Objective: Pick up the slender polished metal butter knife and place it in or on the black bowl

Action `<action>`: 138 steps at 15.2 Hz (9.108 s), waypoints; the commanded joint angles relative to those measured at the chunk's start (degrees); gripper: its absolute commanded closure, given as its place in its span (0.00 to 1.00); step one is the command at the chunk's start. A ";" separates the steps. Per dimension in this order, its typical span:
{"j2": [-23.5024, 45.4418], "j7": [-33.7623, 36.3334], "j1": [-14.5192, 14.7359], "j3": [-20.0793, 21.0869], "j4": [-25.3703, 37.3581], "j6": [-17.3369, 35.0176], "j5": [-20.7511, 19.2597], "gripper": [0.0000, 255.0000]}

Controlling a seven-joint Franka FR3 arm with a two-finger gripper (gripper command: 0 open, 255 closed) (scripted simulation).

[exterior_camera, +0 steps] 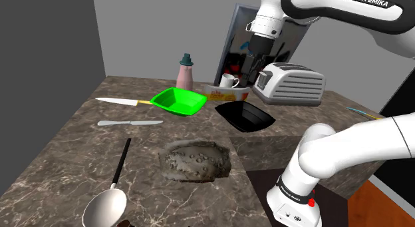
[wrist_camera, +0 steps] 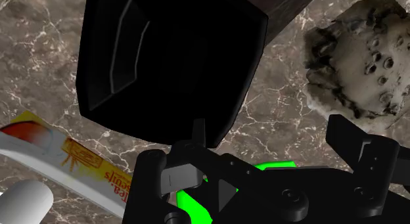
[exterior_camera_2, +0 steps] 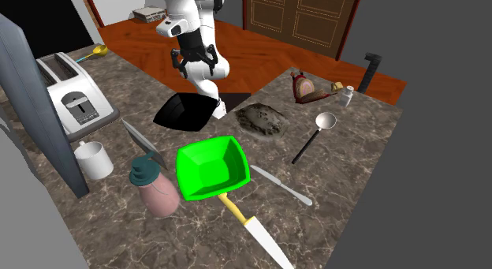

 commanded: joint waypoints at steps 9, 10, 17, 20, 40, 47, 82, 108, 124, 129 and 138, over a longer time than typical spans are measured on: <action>12.39 -4.87 3.33 2.72 0.74 13.96 0.74 0.00; 14.09 -5.44 3.72 3.09 1.15 15.54 0.77 0.00; 26.53 -9.00 6.09 5.92 5.87 25.29 0.40 0.00; 32.04 -10.24 7.00 7.22 8.80 28.71 -0.23 0.00; 63.93 -13.63 13.76 12.83 32.07 40.77 -9.95 0.00; 65.48 -13.31 13.98 12.66 31.52 42.82 -10.47 0.00; 62.63 -13.97 14.00 13.18 43.08 28.51 -9.34 1.00; 17.41 -34.57 6.51 3.02 -1.97 28.10 1.75 1.00; -9.19 -49.01 -0.06 -10.77 -17.75 15.95 -5.51 1.00; -9.90 -49.35 -0.33 -11.10 -21.94 19.40 -5.78 1.00; -10.33 -50.06 -0.82 -11.84 -29.26 26.24 -6.34 1.00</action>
